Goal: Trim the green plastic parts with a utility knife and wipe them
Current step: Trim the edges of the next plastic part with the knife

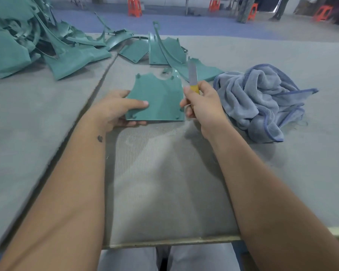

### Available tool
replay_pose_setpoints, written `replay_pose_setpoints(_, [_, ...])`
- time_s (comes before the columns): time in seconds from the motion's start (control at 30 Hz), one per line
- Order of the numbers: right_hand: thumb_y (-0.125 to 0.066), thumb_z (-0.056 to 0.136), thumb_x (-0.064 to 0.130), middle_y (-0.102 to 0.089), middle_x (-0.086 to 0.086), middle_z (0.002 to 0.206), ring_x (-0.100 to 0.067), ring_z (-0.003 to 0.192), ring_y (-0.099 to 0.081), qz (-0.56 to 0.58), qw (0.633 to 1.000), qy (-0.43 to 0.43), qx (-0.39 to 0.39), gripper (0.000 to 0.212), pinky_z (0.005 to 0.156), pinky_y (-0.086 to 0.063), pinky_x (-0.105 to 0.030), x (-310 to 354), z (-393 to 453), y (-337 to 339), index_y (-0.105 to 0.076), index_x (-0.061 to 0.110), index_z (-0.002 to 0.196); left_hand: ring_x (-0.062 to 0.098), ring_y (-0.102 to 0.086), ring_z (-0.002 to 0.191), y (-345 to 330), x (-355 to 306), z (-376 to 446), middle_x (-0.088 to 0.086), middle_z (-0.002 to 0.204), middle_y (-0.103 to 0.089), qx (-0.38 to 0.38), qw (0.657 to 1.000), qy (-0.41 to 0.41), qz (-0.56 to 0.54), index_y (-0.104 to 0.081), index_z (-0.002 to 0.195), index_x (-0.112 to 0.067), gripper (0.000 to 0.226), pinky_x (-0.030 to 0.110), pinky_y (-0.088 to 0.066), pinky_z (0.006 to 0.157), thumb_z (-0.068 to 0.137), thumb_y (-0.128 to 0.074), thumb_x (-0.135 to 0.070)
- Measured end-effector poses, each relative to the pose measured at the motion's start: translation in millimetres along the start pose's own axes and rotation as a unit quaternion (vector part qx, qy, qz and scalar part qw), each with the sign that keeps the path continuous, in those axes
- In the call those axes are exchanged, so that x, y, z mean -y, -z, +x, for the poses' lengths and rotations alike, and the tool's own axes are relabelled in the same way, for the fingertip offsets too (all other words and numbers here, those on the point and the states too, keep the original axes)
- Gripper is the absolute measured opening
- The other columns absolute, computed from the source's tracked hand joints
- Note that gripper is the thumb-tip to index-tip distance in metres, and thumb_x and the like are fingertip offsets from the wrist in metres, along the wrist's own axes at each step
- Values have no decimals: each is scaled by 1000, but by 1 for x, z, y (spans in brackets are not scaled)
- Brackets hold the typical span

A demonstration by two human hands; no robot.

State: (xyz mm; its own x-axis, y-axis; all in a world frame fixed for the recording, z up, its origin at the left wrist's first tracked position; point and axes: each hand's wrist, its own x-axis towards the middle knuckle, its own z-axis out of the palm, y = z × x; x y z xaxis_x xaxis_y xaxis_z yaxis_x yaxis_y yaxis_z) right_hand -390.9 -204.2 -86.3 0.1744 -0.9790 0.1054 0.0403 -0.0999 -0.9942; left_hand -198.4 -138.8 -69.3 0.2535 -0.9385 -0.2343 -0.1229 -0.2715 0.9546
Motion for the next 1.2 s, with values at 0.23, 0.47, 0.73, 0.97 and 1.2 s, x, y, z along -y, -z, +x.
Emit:
replay_pose_setpoints(0.23, [-56,94,21,-38,1,57,-8,48,-31,51,991,83,-93,26,45,-28,-19,3,-2,0,-47,19,69,20,-71,63,-15,-3,-1,3,83,-74,4,986,-47,-157,-64,100,-18,12,25,-57,52,96,-55,-11])
replay_pose_setpoints(0.47, [-39,102,40,-43,11,65,-4,56,-37,-25,999,22,-27,38,59,-32,-20,5,1,-2,-66,24,80,22,-71,77,-20,0,14,8,93,-72,-34,933,-67,-351,-57,104,-15,16,29,-59,62,100,-45,-5])
replay_pose_setpoints(0.73, [-49,99,11,-49,-3,48,-7,35,-33,-8,974,6,226,22,39,-21,-20,0,-13,-12,-55,13,78,27,-73,73,-45,6,29,12,83,-74,-27,886,-69,-458,-55,110,-12,23,34,-57,54,105,-37,-24])
replay_pose_setpoints(0.97, [-54,98,16,-41,8,40,-1,35,-34,-69,970,31,230,26,37,-28,-9,-3,-15,-14,-63,9,75,29,-73,71,-45,8,26,20,88,-71,4,871,-71,-486,-53,113,-3,26,29,-57,54,105,-37,-21])
replay_pose_setpoints(1.2, [-52,99,15,-42,10,38,0,36,-36,-78,974,42,209,30,38,-28,-9,-7,-13,-16,-57,10,70,28,-73,68,-45,7,20,21,80,-71,1,863,-68,-501,-55,104,1,25,28,-56,51,104,-40,-18])
